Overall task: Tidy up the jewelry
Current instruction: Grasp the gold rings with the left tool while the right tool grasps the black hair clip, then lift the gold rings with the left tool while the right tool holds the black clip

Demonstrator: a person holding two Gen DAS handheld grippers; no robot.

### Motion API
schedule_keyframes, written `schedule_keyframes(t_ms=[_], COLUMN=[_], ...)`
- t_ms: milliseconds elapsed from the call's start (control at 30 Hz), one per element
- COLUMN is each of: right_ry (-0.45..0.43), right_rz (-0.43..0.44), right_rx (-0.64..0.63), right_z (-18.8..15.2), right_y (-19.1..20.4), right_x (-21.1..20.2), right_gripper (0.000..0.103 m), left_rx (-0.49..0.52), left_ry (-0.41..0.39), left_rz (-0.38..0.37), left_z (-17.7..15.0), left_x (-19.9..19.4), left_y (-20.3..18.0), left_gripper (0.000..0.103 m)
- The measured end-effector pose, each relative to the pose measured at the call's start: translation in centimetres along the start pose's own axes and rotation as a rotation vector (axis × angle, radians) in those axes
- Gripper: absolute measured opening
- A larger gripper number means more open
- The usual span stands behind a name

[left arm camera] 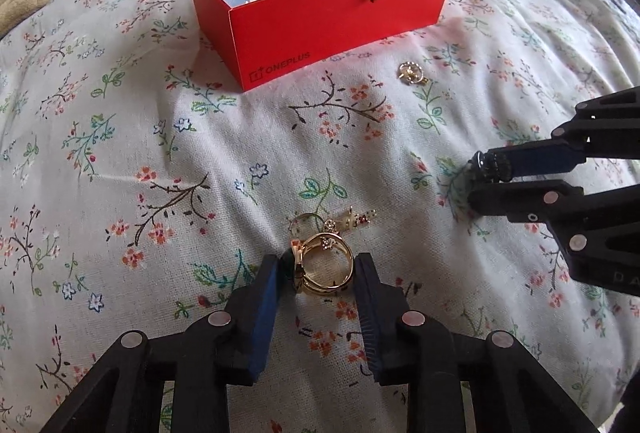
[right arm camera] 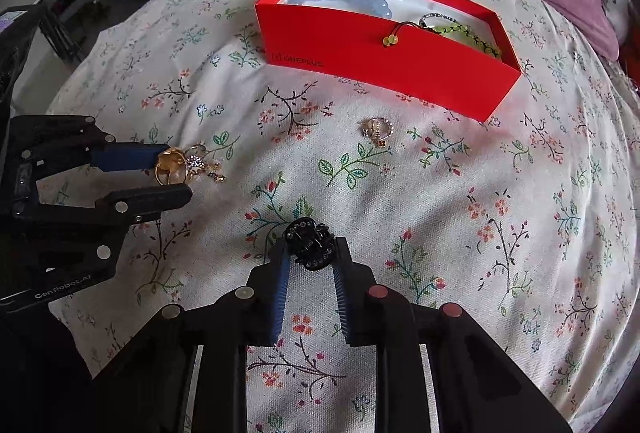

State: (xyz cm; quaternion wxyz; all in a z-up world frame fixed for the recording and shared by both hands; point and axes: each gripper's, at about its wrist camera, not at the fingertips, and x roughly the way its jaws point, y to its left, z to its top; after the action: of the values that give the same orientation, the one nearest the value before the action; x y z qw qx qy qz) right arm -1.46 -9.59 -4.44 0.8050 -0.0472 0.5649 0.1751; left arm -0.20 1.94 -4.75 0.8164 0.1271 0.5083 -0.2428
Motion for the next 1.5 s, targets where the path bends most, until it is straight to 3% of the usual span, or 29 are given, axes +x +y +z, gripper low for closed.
schedule_keyframes(t_ms=[300, 467, 633, 833, 1000, 1067, 1167, 1200, 1267, 1333, 1500], right_ry=[0.002, -0.008, -0.006, 0.004, -0.002, -0.007, -0.009, -0.007, -0.003, -0.002, -0.006], right_rz=[0.022, 0.050, 0.054, 0.060, 0.068, 0.079, 0.081, 0.079, 0.081, 0.082, 0.088], right_rx=[0.022, 0.044, 0.057, 0.046, 0.044, 0.053, 0.061, 0.061, 0.062, 0.057, 0.051], right_z=[-0.1, 0.1, 0.0, 0.0, 0.3, 0.4, 0.5, 0.5, 0.4, 0.3, 0.5], right_y=[-0.6, -0.9, -1.1, -0.9, -0.8, -1.0, -1.2, -1.2, -1.2, -1.1, -0.8], right_x=[-1.3, -2.3, -2.7, -2.5, -2.6, -2.8, -2.9, -2.9, -2.9, -2.9, -3.1], right_gripper=[0.023, 0.023, 0.023, 0.023, 0.023, 0.023, 0.023, 0.023, 0.023, 0.023, 0.023], left_rx=[-0.028, -0.060, -0.023, 0.003, -0.013, -0.011, 0.050, 0.053, 0.052, -0.002, -0.025], left_ry=[0.021, -0.043, 0.155, 0.144, 0.016, 0.000, 0.177, 0.219, 0.193, 0.159, 0.039], left_rz=[-0.030, -0.086, -0.072, -0.107, -0.199, -0.226, -0.058, -0.054, -0.077, -0.151, -0.307], left_z=[-0.1, 0.0, -1.3, -1.4, -0.6, -0.5, -1.3, -1.7, -1.6, -1.3, -0.5], left_x=[-1.4, -4.0, -0.3, -1.5, -4.6, -5.0, -1.5, -0.5, -1.0, -2.0, -4.4], left_y=[0.3, 0.9, 0.5, 0.0, 0.3, 0.4, 0.3, 0.4, 0.5, 1.1, 1.2], left_gripper=[0.031, 0.031, 0.031, 0.031, 0.031, 0.031, 0.031, 0.030, 0.029, 0.029, 0.029])
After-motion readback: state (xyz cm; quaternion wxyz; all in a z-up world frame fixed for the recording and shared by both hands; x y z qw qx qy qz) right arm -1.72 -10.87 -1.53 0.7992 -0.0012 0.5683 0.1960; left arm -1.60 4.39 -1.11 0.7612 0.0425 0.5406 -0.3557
